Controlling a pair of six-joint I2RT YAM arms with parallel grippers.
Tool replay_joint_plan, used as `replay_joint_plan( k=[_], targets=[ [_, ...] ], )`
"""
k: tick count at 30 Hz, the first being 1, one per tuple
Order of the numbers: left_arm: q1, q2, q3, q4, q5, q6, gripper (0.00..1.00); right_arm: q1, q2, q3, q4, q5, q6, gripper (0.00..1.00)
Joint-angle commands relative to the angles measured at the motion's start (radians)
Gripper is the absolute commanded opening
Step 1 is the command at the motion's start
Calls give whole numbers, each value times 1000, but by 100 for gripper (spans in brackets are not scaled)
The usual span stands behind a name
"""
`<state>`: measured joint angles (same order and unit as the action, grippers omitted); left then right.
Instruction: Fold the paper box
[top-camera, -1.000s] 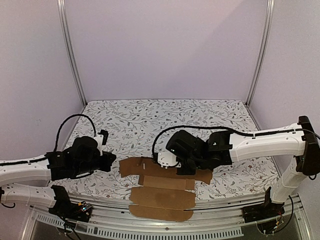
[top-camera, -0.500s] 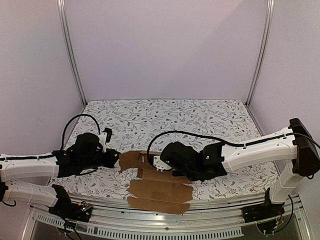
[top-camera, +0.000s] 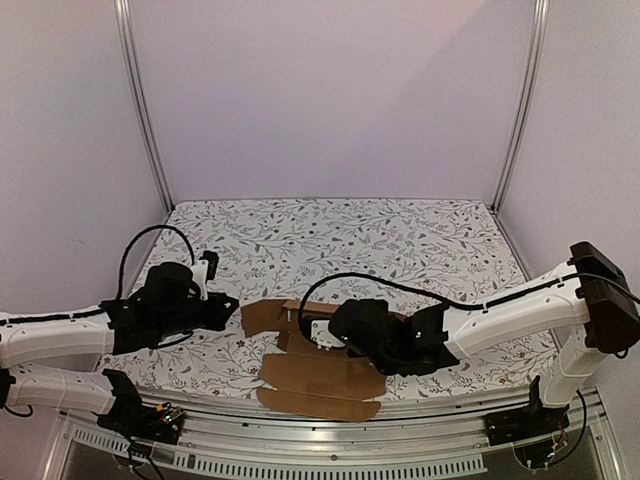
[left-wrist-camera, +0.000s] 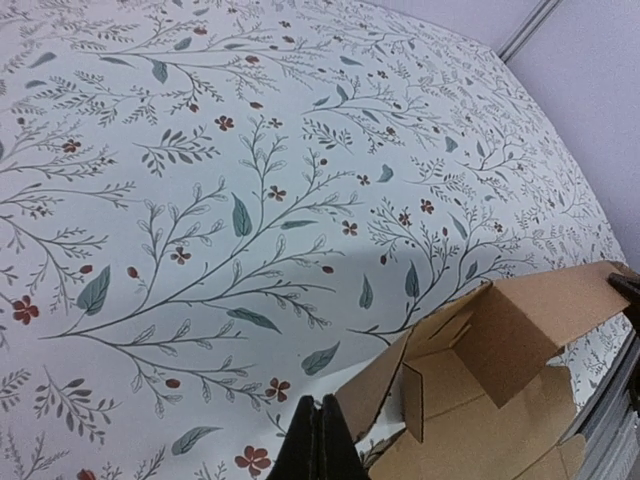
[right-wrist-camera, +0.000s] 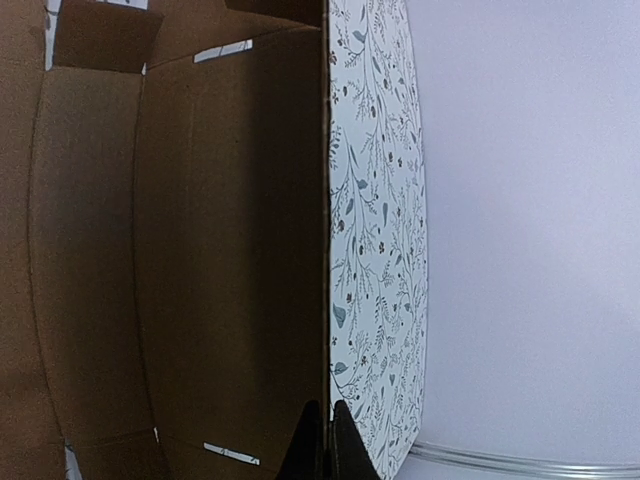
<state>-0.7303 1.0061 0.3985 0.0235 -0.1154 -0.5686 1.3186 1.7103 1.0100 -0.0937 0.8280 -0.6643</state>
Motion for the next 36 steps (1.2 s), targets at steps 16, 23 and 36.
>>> replay_joint_plan(
  k=[16,23,36],
  targets=[
    [136,126,-22,187,201,55,0,72,15,-82,161,63,-23,0],
    [140,270,-23,346,398,49,0,81,20,-82,162,81,-13,0],
    [124,263,-87,415,511,-1,0,88,58,-74,190,118,-14,0]
  ],
)
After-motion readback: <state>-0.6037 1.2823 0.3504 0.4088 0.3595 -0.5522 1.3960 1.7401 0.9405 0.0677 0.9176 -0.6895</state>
